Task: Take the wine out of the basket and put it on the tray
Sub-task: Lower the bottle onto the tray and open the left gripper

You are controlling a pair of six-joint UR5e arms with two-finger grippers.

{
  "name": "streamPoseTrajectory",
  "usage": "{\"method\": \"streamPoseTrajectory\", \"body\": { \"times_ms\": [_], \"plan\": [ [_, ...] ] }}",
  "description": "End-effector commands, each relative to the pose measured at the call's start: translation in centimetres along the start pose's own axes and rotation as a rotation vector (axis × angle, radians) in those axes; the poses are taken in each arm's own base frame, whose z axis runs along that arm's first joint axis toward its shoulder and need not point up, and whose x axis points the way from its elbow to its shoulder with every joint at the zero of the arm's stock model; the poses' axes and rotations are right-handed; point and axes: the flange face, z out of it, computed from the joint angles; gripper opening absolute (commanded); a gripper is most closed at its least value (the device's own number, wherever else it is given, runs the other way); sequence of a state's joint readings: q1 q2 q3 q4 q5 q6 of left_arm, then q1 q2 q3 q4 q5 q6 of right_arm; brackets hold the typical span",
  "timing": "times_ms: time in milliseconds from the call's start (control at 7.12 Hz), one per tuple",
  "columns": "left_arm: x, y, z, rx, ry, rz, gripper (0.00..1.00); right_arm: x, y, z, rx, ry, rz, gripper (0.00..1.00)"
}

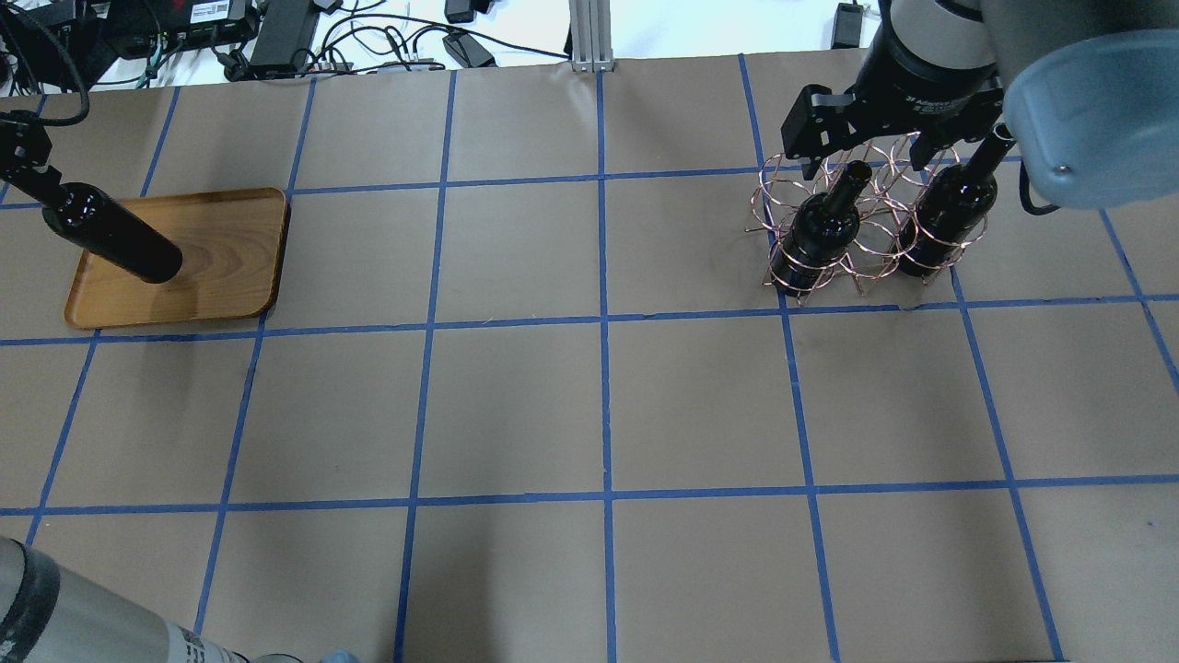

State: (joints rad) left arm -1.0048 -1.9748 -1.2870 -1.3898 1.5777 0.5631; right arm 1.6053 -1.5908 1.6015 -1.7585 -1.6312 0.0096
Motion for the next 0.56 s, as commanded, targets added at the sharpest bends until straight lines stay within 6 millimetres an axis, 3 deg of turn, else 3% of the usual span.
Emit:
{"method": "streamPoseTrajectory", "body": {
  "times_ms": [0, 421],
  "plan": [
    [-0.4, -0.5, 1.6, -0.017, 0.006, 0.002, 0.0, 0.3, 0.0, 0.0, 0.001, 0.033, 0.0, 1.0],
    [-0.7, -1.1, 3.1, -0.018, 0.01, 0.006, 0.0, 0.1, 0.1, -0.1, -0.002, 0.01, 0.0, 1.0]
  ]
}}
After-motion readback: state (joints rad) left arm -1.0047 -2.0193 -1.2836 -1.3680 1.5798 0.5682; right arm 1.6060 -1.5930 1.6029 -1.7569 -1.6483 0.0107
